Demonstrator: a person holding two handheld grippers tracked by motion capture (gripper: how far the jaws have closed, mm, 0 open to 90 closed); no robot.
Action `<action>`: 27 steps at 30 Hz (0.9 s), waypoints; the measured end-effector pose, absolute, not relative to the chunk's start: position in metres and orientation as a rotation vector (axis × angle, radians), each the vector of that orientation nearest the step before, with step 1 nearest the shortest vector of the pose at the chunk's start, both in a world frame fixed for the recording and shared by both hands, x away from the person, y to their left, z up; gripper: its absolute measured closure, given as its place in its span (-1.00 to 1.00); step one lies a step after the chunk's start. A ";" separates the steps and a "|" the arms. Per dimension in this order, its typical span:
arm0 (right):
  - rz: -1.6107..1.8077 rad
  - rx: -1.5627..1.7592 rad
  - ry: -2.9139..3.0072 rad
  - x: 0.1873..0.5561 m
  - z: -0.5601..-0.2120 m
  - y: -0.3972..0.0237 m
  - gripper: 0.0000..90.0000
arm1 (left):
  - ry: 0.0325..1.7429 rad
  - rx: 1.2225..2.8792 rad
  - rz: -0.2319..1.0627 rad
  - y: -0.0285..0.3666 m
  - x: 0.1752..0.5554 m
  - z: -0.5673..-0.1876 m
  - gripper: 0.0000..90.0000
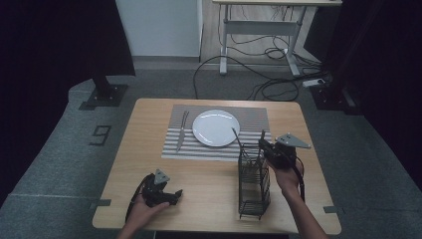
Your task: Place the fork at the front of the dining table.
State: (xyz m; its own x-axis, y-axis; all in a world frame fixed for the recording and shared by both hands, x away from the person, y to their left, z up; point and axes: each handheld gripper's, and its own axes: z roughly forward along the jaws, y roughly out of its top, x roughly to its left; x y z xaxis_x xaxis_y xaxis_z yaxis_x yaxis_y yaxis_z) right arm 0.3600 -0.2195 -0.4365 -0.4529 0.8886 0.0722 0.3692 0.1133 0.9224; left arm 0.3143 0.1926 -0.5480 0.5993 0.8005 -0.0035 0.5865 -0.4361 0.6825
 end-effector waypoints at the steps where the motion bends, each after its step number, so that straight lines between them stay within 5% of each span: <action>1: 1.334 1.207 1.888 0.359 -0.437 -0.219 0.92 | 1.091 2.177 0.426 0.193 0.314 -0.548 -0.79; 27: 1.460 1.029 1.638 0.339 -0.357 -0.239 0.92 | 1.092 2.179 0.424 0.193 0.314 -0.548 -0.79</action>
